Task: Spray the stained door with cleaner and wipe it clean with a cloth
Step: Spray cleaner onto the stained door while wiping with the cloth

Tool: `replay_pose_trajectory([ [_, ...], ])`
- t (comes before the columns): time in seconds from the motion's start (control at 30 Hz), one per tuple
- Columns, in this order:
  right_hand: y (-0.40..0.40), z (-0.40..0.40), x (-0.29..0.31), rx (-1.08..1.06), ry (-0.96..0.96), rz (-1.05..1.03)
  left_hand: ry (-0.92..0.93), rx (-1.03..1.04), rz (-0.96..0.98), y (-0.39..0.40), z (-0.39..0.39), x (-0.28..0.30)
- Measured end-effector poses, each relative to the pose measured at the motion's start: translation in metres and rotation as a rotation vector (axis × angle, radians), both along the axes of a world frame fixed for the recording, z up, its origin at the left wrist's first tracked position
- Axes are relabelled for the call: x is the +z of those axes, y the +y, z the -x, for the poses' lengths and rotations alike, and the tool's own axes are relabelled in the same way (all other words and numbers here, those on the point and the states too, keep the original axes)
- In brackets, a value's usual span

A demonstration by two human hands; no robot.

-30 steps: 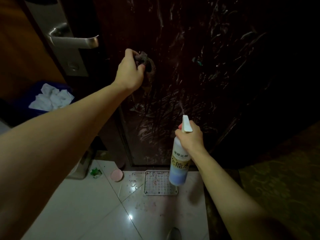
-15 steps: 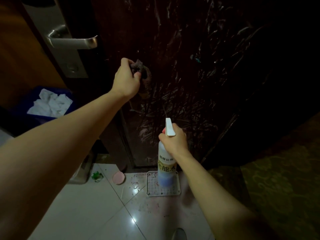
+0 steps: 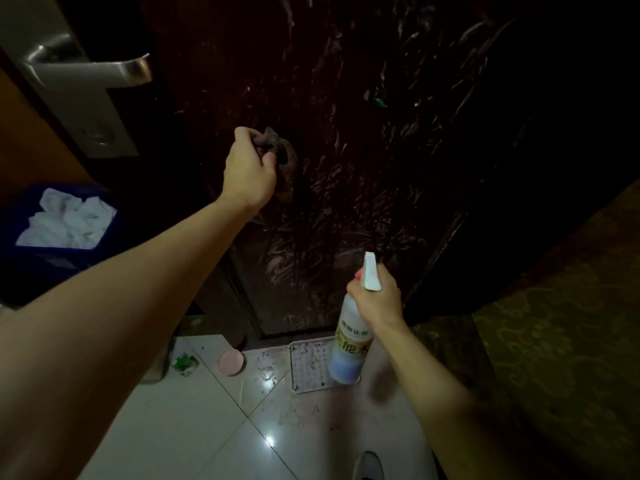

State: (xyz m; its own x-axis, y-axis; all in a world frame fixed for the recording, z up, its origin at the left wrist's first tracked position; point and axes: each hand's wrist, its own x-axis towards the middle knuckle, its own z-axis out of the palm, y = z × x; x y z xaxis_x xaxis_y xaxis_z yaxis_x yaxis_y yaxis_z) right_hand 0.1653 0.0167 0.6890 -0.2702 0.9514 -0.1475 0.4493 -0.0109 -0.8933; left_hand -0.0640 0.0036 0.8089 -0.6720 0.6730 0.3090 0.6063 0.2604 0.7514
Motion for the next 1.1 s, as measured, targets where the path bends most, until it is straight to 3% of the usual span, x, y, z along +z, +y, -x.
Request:
replay_pose_trajectory([
  [0.23, 0.021, -0.018, -0.016, -0.021, -0.124, -0.035, 0.012, 0.010, -0.032, 0.007, 0.003, -0.016],
  [0.4, 0.028, -0.024, -0.033, 0.004, -0.062, 0.026, 0.000, 0.053, -0.039, 0.010, 0.005, -0.024],
  [0.6, 0.034, -0.025, -0.051, 0.075, -0.206, 0.051, -0.007, 0.108, -0.025, 0.009, 0.007, -0.032],
  [0.83, 0.034, -0.031, -0.065, 0.214, -0.182, 0.110, -0.031, 0.172, 0.021, 0.006, 0.007, -0.042],
  [1.1, 0.041, -0.025, -0.072, 0.224, -0.194, 0.138, -0.058, 0.190, 0.062, 0.006, 0.005, -0.043],
])
